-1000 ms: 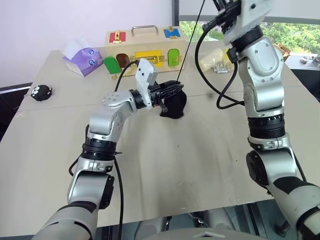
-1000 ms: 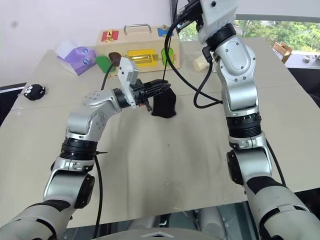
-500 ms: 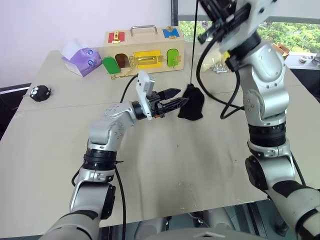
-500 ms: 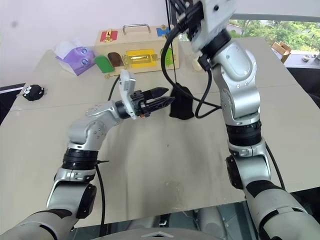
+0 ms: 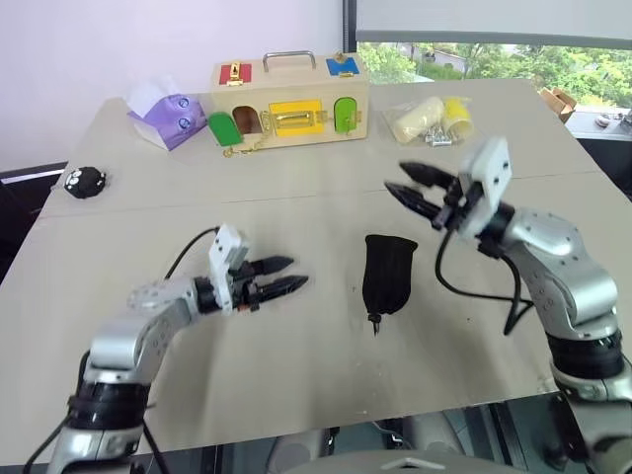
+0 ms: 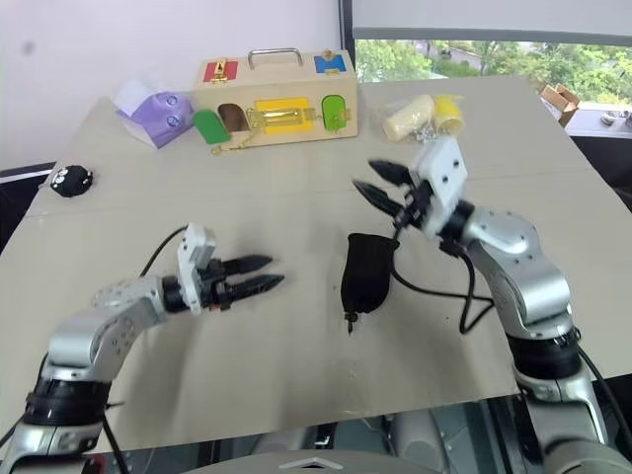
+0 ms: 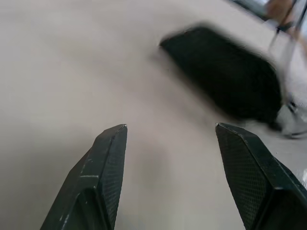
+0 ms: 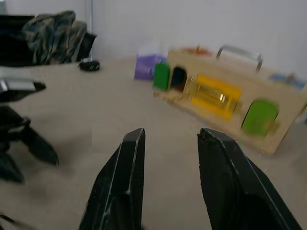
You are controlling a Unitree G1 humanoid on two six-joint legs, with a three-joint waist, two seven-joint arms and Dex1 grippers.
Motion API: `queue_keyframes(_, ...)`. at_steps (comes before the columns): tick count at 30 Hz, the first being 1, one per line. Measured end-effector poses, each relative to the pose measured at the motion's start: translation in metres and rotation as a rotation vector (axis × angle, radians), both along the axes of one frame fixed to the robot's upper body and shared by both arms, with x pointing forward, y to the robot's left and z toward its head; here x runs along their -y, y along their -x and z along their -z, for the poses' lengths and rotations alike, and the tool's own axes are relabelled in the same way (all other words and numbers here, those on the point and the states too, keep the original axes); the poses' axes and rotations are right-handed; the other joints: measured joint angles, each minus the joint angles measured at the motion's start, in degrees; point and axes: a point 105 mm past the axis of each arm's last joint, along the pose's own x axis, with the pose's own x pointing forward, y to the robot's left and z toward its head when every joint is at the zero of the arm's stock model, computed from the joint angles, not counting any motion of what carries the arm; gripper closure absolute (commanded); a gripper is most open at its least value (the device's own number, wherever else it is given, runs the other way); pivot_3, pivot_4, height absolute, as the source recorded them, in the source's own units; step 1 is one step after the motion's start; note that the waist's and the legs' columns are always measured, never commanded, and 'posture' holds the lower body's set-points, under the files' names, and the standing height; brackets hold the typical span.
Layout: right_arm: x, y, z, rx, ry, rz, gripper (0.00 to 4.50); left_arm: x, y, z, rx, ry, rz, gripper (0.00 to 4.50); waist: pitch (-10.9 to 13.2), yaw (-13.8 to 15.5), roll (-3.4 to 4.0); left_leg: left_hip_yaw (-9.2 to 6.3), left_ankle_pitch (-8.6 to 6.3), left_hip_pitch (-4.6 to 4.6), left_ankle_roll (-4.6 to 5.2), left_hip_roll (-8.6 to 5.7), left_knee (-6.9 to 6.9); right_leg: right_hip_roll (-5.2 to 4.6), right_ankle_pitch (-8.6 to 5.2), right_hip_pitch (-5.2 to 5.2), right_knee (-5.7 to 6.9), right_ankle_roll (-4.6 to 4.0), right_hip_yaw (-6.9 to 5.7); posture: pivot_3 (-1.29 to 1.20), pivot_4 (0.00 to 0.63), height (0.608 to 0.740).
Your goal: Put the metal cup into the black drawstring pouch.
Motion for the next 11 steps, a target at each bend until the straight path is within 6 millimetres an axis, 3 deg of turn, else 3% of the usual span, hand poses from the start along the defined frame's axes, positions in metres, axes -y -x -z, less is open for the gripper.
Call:
queue_keyframes(6, 0.081, 0.007, 0.079, -0.224, 0.064, 0.069, 2.67, -0.015, 0.003, 0.009, 0.142, -0.105, -0.107, 1.50, -0.02, 0.81, 0.03, 0.04, -0.10, 0.07, 0.16, 0.02, -0.02, -0.02, 0.05, 0.09, -0.13, -0.07, -0.02, 0.00, 0.150, 0.740)
queue_keyframes(8, 0.105, 0.013, 0.095, -0.251, 0.049, 0.077, 2.67, -0.020, 0.004, 0.010, 0.177, -0.135, -0.126, 1.50, -0.03, 0.71, 0.06, 0.06, -0.14, 0.11, 0.23, 0.07, -0.05, 0.03, 0.07, 0.10, -0.12, -0.10, -0.02, 0.00, 0.150, 0.740)
queue_keyframes(11, 0.121, 0.024, 0.111, -0.285, 0.033, 0.050, 2.67, -0.027, 0.007, 0.012, 0.200, -0.157, -0.144, 1.50, -0.03, 0.62, 0.08, 0.08, -0.16, 0.14, 0.27, 0.18, -0.09, 0.10, 0.09, 0.10, -0.12, -0.14, -0.03, 0.00, 0.150, 0.740)
